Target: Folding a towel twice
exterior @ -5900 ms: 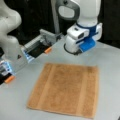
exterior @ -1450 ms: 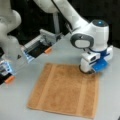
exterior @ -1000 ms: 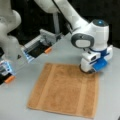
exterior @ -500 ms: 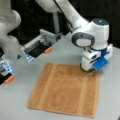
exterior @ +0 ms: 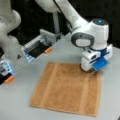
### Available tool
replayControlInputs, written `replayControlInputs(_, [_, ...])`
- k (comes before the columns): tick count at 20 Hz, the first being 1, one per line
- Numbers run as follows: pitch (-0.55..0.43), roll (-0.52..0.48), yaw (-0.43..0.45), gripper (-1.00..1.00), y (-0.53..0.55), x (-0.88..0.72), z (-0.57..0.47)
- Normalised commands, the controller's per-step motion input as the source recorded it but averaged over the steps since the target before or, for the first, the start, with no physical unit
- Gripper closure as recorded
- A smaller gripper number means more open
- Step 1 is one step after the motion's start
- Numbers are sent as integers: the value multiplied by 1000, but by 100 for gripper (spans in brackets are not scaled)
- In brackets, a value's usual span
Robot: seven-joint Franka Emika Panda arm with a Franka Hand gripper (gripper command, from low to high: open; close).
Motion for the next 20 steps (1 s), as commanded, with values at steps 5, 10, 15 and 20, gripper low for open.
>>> replayControlInputs(5, [-37, -188, -63, 100, 246, 52, -244])
replayControlInputs(10, [56, -169, -36, 100, 227, -12, -82])
replayControlInputs(15, [179, -141, -17, 100, 161, -144, 286])
replayControlInputs(20, [243, -56, -17, 100, -30, -104, 384])
